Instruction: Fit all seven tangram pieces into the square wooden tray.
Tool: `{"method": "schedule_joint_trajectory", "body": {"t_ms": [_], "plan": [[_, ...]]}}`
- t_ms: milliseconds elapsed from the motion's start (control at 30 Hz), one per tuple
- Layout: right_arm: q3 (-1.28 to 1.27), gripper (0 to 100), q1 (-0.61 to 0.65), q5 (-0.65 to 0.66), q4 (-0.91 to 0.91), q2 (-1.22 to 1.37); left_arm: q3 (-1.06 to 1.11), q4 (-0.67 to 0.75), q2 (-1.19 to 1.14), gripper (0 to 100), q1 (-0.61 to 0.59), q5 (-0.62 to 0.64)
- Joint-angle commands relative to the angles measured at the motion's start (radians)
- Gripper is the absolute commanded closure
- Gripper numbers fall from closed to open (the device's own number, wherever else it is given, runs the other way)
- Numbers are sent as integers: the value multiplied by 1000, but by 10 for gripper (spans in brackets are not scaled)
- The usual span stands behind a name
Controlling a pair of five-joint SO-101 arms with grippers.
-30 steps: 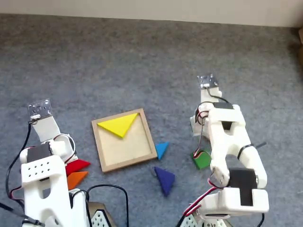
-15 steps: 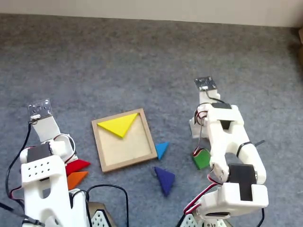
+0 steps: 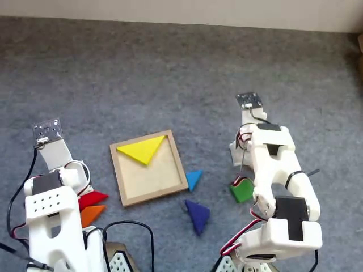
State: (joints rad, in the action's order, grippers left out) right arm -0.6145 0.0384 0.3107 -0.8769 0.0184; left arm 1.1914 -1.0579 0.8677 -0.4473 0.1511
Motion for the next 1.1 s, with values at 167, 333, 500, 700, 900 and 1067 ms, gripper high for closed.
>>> {"method": "schedule_joint_trajectory", "body": {"t_ms": [167, 333, 500, 700, 900, 1067], "plan": [[54, 803, -15, 20, -36, -21, -5, 11, 13, 994, -5, -2], [54, 816, -15, 20, -36, -18, -5, 11, 13, 994, -5, -2], [54, 818, -15, 20, -36, -16, -5, 11, 13, 994, -5, -2], [54, 895, -15, 21, -39, -21, -4, 11, 13, 994, -5, -2], [59, 900, -13, 21, -87, -25, -4, 11, 13, 994, -5, -2], [147, 901, 25, 23, -186, -133, -4, 11, 13, 994, -5, -2]]}}
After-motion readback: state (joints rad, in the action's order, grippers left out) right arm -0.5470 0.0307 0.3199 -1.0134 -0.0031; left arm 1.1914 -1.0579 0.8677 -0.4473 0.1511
